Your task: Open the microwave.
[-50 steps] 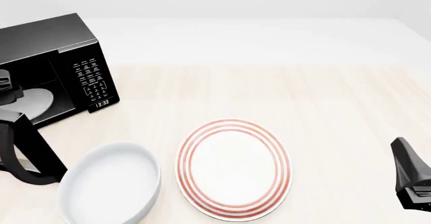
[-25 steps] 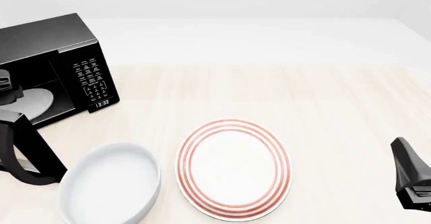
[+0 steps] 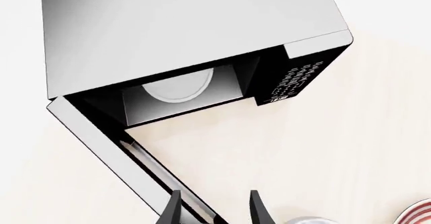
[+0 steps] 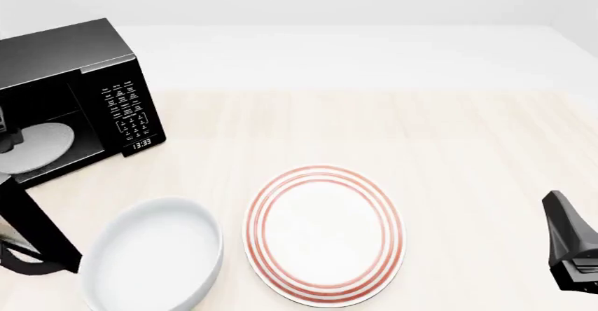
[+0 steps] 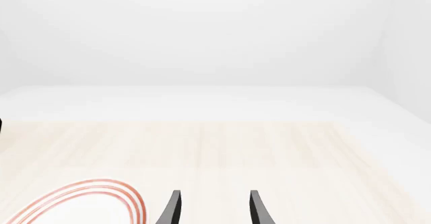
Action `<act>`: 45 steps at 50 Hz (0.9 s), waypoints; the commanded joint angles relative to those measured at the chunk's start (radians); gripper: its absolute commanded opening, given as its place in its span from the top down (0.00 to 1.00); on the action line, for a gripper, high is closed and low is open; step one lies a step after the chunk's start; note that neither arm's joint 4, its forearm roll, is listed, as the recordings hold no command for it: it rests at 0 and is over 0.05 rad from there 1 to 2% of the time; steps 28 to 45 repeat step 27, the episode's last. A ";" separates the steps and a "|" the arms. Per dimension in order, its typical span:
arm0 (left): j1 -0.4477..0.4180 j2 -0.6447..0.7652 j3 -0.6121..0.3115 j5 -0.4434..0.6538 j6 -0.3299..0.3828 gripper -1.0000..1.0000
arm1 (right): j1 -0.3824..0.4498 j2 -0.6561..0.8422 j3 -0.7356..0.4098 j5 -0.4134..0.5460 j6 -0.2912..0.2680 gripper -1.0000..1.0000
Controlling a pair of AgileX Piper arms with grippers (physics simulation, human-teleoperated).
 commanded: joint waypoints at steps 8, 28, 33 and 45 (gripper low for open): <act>0.036 -0.143 0.080 0.069 -0.025 0.00 | 0.000 0.000 0.000 0.000 0.000 0.00; 0.061 -0.192 0.095 0.091 -0.021 0.00 | 0.000 0.000 0.000 0.000 0.000 0.00; 0.061 -0.192 0.095 0.091 -0.021 0.00 | 0.000 0.000 0.000 0.000 0.000 0.00; 0.061 -0.192 0.095 0.091 -0.021 0.00 | 0.000 0.000 0.000 0.000 0.000 0.00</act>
